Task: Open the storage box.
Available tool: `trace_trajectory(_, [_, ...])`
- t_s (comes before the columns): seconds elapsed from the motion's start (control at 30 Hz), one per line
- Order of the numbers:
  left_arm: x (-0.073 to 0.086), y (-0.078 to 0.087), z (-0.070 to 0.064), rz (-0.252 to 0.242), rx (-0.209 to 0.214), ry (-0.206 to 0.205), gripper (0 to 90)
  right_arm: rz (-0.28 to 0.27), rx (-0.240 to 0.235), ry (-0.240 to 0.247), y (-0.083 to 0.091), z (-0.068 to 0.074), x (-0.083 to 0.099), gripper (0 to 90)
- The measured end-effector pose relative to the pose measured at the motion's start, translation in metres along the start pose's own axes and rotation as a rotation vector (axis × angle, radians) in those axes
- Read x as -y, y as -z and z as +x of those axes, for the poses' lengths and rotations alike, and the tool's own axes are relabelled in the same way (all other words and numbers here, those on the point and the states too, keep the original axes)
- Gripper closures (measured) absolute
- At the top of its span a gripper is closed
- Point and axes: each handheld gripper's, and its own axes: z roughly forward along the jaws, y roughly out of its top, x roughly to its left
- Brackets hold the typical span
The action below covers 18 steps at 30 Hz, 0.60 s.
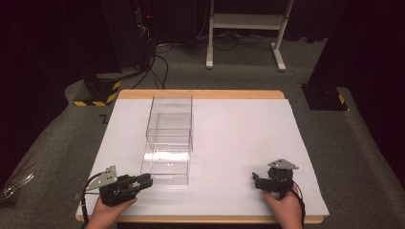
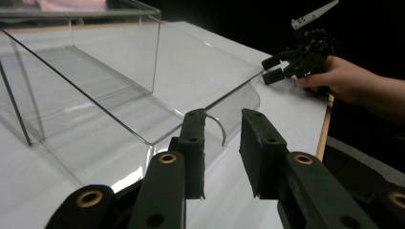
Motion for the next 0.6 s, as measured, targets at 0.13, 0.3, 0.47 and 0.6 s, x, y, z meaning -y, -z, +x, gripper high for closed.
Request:
trace_trajectory(0.13, [-0.004,0.007,0.001,-0.046,-0.019,-0.004,72.9,0.000,0.000,0.000,0.000,0.000,0.000,9.9])
trace_trajectory(0.3, [-0.012,0.017,0.003,-0.091,-0.089,-0.024,73.9,0.000,0.000,0.000,0.000,0.000,0.000,9.9])
trace_trajectory(0.47, [-0.018,0.028,0.007,-0.141,-0.183,-0.016,69.7,0.000,0.001,0.000,0.000,0.000,0.000,9.9])
trace_trajectory(0.6, [-0.017,0.036,0.014,-0.152,-0.293,-0.014,63.8,0.000,0.001,0.000,0.000,0.000,0.000,9.9])
